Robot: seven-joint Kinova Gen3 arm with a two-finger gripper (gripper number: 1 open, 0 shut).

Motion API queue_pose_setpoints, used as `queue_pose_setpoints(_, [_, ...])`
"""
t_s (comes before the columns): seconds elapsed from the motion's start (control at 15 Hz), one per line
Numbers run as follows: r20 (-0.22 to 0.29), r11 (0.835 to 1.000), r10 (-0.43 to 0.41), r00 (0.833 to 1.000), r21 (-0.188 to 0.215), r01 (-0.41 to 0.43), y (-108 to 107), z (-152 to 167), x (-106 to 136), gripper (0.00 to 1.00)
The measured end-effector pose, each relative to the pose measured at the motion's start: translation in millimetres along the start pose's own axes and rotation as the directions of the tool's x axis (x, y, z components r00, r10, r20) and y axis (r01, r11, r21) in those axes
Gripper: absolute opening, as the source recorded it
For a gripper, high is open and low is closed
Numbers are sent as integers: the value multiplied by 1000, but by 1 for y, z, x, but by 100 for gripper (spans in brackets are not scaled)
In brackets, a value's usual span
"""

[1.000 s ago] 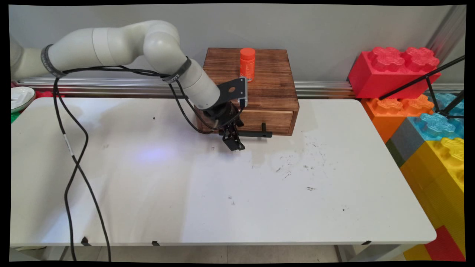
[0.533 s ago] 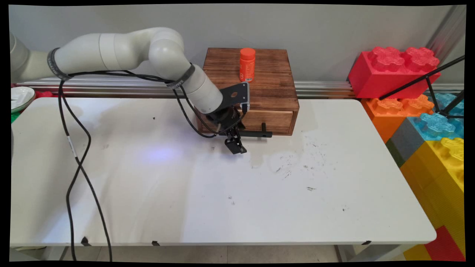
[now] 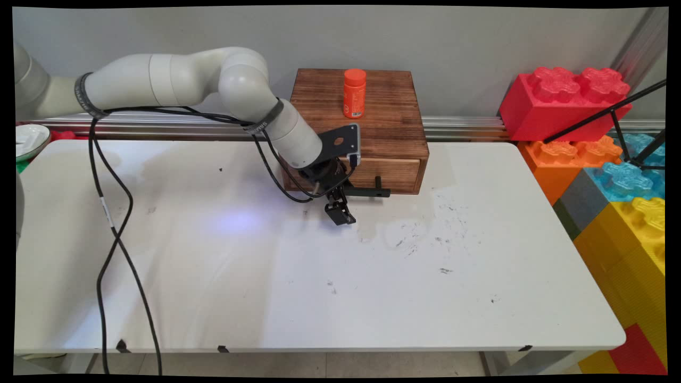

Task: Open the drawer

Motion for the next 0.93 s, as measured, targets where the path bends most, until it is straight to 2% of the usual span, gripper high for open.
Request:
queue_pose_setpoints(0.47, [-11,1000,2,1000,-23,-2,12,6,2,100])
queue_pose_setpoints(0.93, [-21,999,12,1000,-46,-13,34,7,1,100])
